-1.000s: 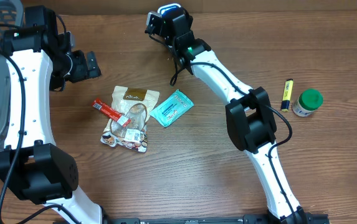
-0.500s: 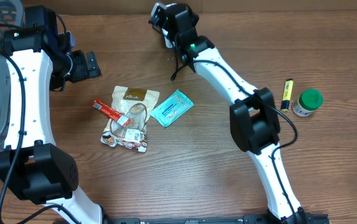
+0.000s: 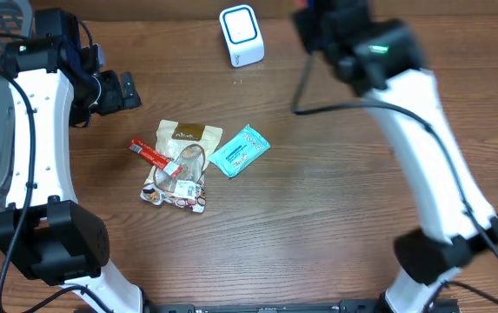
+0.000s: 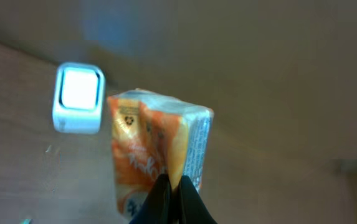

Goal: Scan the item barcode
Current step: 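Move the orange box right and release it beside the jar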

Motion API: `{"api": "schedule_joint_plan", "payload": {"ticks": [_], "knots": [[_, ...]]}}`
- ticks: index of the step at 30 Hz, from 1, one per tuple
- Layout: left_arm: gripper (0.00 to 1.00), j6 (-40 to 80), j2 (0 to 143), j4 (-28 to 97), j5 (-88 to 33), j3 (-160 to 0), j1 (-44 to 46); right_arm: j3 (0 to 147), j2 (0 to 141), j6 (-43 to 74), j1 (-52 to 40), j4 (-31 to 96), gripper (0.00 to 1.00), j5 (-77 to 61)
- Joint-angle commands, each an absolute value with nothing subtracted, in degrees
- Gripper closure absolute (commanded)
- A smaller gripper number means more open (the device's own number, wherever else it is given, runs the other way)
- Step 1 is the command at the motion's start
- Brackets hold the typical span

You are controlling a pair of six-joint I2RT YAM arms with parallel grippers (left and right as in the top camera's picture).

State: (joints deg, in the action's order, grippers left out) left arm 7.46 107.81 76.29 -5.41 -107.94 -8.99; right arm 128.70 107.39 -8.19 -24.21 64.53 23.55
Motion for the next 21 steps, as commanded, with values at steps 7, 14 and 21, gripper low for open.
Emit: {"api": "schedule_joint_plan", "payload": {"ticks": [7,14,21], "knots": [[0.00,6.8,107.5,76.2,-5.8,-107.8,-8.6,126.3,108.9,8.6,-11.4,86.0,0.96,3.5],[0.00,6.8,107.5,76.2,-5.8,-107.8,-8.6,114.5,109.9,8.8,-6.0,86.8,0.96,2.8],[0.00,6.8,107.5,76.2,-5.8,-107.8,-8.6,98.7,110.1,8.8,-4.1,79.6,0.96,2.9]]}}
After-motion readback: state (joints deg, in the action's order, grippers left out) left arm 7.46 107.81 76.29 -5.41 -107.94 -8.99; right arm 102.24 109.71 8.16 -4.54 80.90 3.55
